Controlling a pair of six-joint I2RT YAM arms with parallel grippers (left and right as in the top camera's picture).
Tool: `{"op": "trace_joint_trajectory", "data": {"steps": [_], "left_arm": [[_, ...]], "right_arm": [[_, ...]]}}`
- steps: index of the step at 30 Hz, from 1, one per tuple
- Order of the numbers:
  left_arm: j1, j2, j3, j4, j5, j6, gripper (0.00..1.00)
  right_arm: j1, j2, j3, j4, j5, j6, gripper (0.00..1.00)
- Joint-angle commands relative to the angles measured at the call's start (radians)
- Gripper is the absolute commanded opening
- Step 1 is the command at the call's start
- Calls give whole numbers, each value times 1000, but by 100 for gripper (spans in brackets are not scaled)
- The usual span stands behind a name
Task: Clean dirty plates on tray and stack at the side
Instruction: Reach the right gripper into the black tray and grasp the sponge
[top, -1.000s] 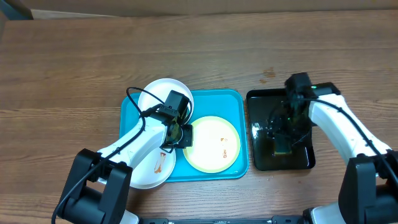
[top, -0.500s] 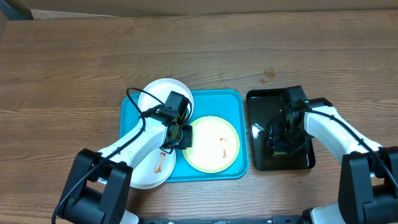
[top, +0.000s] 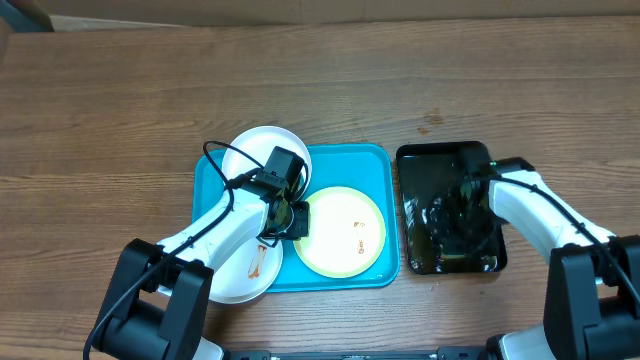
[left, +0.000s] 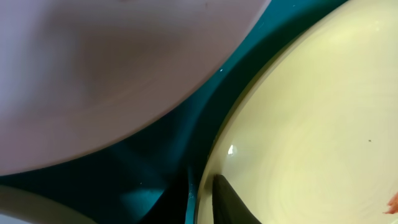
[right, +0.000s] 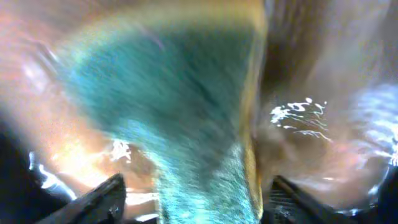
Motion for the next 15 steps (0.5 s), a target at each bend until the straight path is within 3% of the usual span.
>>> {"op": "trace_joint_trajectory", "data": {"steps": [1,12,13,14,15], "left_arm": [[-5,2,-13,0,-18,-6,18],[-5,2,-13,1,-18,1,18],[-5,2,-13,1,-18,1,18],[-5,2,-13,1,-18,1,17],[-5,2,-13,1,-18,1,17]], "right_arm": [[-3,-3,66,43,-3,-31,84],[-2,-3,-15,181,42,-30,84],[-2,-3,-29,211,43,-30,81],[-2,-3,-35,233,42,-30,70],[-2,-3,-35,245,42,-30,48]]}}
